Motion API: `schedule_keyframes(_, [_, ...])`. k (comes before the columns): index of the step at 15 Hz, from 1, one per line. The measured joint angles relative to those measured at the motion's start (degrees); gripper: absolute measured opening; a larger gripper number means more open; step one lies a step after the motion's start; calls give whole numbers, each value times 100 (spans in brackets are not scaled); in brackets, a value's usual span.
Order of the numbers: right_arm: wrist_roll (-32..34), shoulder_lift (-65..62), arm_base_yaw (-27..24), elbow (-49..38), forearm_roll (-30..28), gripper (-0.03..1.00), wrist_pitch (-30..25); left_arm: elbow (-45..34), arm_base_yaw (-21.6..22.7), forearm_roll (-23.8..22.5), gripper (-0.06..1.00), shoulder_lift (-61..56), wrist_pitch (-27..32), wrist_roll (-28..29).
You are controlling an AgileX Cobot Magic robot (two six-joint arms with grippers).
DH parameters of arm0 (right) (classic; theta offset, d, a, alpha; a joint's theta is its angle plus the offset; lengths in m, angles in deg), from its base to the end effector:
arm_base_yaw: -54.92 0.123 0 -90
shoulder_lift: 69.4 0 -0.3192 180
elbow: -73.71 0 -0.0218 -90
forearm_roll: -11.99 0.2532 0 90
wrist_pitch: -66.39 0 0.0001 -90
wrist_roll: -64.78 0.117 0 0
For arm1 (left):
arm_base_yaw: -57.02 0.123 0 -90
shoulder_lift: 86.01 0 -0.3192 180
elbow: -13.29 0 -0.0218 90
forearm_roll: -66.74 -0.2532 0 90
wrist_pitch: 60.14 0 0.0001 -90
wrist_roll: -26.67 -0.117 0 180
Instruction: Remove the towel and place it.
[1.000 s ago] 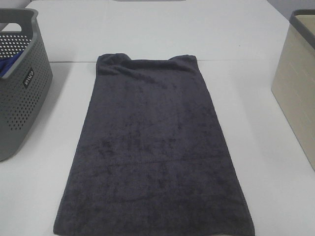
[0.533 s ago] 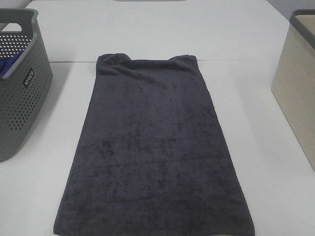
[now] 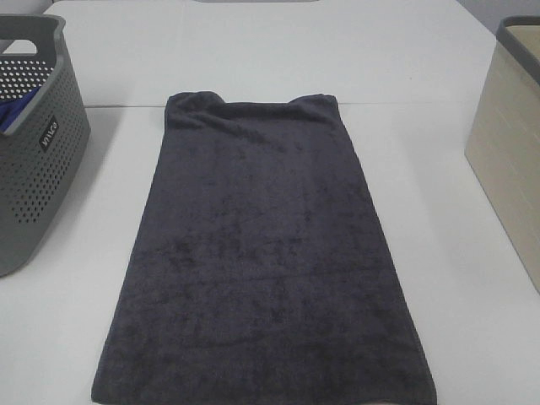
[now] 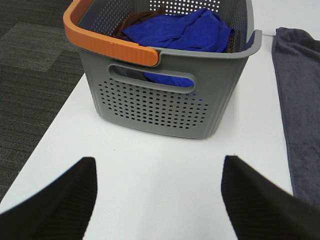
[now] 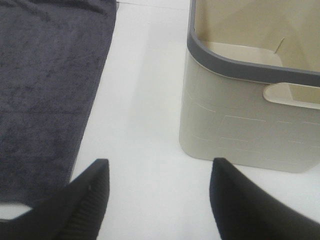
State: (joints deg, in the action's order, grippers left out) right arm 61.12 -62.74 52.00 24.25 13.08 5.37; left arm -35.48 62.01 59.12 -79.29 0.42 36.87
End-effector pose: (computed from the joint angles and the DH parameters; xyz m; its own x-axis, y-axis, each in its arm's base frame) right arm -0.0148 0.0027 0.2658 -0.4568 -0.0314 -0.8890 0.0112 0.9991 -0.0410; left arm -0.0173 0.0121 0.2710 -0.4100 -0.1476 -0.9000 -0.2374 0.9701 -0.0509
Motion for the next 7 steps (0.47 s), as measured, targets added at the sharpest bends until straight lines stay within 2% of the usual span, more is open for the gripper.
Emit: schedule_keyframes(7, [0, 0, 0, 0, 0, 59, 0, 0, 0, 0, 66, 0, -6, 0])
